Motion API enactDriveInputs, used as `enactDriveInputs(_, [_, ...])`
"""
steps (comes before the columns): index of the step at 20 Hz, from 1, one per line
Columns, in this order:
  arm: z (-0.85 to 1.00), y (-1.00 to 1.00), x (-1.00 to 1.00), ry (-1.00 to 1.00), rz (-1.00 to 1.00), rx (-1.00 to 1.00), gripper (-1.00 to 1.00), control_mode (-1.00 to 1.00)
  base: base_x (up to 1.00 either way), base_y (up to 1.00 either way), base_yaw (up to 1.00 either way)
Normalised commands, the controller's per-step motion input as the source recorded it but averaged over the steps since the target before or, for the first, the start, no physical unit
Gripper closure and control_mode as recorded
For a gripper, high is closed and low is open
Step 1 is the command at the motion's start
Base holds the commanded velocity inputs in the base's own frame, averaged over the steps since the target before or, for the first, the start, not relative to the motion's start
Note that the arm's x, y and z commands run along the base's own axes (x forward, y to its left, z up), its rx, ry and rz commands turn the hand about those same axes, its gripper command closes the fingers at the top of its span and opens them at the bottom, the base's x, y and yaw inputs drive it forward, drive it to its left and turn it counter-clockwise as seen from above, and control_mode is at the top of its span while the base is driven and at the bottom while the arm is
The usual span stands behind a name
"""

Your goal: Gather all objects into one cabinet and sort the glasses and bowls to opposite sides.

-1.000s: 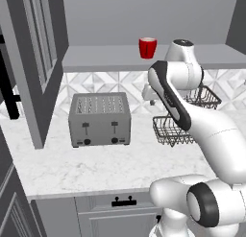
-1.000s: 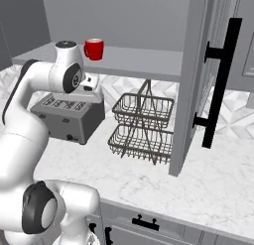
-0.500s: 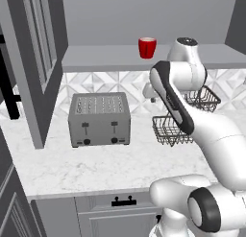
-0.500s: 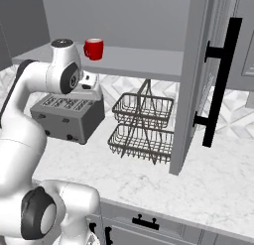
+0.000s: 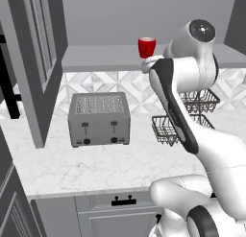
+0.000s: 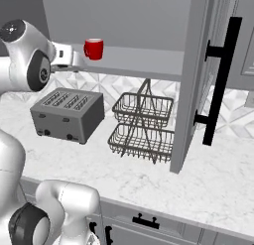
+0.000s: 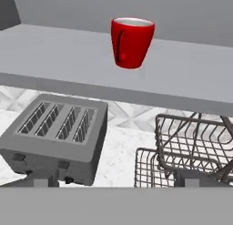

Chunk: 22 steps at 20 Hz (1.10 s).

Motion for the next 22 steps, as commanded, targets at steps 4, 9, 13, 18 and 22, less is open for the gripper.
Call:
enactDriveInputs(4, [0.2,0.83,0.51,-0.41,-0.42,-0.13,-1.0,-1.0,0.0,0.0,0.0])
enactDriveInputs(9, [0.0,0.0,0.04,0.0,0.0,0.0,-1.0,-1.0,0.0,0.0,0.0])
enactDriveInputs(13, [0.16,0.02,0.74,0.0,0.0,0.0,-1.0,-1.0,0.0,0.0,0.0])
enactDriveInputs(18, [0.29,0.01,0.44,0.06,0.0,0.0,-1.0,-1.0,0.0,0.0,0.0])
enactDriveInputs(22, [0.1,0.0,0.0,0.02,-0.05,0.0,-1.0,-1.0,0.0,0.0,0.0])
